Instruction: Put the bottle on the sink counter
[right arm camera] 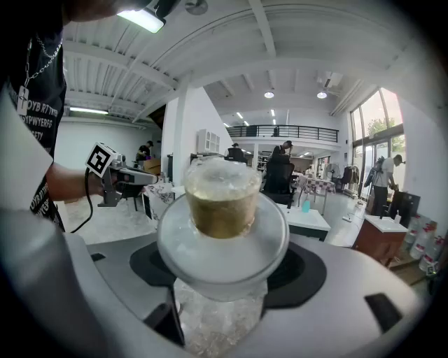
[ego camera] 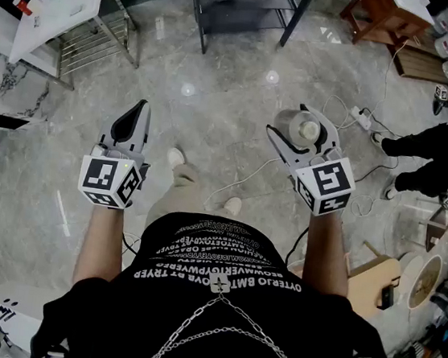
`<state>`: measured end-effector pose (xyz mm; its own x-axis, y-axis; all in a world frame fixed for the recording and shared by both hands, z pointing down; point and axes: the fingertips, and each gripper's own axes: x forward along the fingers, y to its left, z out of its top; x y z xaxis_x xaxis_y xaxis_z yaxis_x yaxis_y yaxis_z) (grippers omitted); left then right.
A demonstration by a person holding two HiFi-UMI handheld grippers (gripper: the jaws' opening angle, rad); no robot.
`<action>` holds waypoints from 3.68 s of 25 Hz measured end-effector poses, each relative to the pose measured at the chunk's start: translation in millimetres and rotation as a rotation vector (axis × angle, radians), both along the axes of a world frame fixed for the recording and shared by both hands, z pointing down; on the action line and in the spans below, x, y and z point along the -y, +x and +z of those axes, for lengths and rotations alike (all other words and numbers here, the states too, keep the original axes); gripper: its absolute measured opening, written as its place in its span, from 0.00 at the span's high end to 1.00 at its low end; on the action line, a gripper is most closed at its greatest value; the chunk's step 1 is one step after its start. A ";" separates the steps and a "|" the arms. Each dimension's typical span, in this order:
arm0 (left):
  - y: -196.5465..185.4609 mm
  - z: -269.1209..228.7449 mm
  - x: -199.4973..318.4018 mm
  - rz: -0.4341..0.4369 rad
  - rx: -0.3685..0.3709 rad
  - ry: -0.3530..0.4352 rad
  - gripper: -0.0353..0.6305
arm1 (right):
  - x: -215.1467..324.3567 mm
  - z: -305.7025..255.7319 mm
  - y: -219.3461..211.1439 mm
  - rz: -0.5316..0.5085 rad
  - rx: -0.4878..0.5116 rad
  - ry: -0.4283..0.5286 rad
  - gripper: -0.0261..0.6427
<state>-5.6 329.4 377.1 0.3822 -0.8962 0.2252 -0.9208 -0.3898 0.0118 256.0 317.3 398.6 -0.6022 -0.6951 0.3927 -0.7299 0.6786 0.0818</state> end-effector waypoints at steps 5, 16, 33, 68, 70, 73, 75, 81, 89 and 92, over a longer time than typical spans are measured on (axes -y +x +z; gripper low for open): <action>24.2 5.5 -54.8 -0.030 -0.010 -0.020 0.94 | -44.7 0.7 11.8 -0.045 0.038 0.000 0.46; -42.3 7.8 -90.8 -0.159 0.036 -0.001 0.94 | -48.8 -16.9 -41.6 -0.043 0.109 0.068 0.46; -146.5 -53.2 108.0 -0.003 0.133 0.187 0.94 | 121.2 -36.4 -187.3 -0.013 0.158 0.100 0.46; -210.5 -28.3 300.6 0.021 0.107 0.168 0.94 | 301.7 -29.5 -239.7 -0.010 0.063 0.088 0.46; -208.5 -31.2 317.7 0.012 0.113 0.173 0.94 | 321.2 -31.9 -240.5 -0.027 0.065 0.086 0.46; -201.0 -35.4 342.0 0.001 0.116 0.177 0.94 | 347.3 -32.0 -235.5 -0.045 0.065 0.075 0.46; -196.0 -37.6 359.3 -0.008 0.118 0.175 0.94 | 365.6 -33.6 -229.7 -0.052 0.060 0.071 0.46; -178.7 -41.9 413.0 -0.035 0.111 0.167 0.94 | 420.5 -42.2 -209.4 -0.078 0.056 0.070 0.46; -130.9 -47.6 490.3 -0.036 0.099 0.191 0.94 | 494.9 -43.3 -166.5 -0.104 0.039 0.073 0.46; -119.0 -47.2 517.7 -0.049 0.089 0.197 0.94 | 523.8 -41.4 -155.0 -0.122 0.041 0.071 0.46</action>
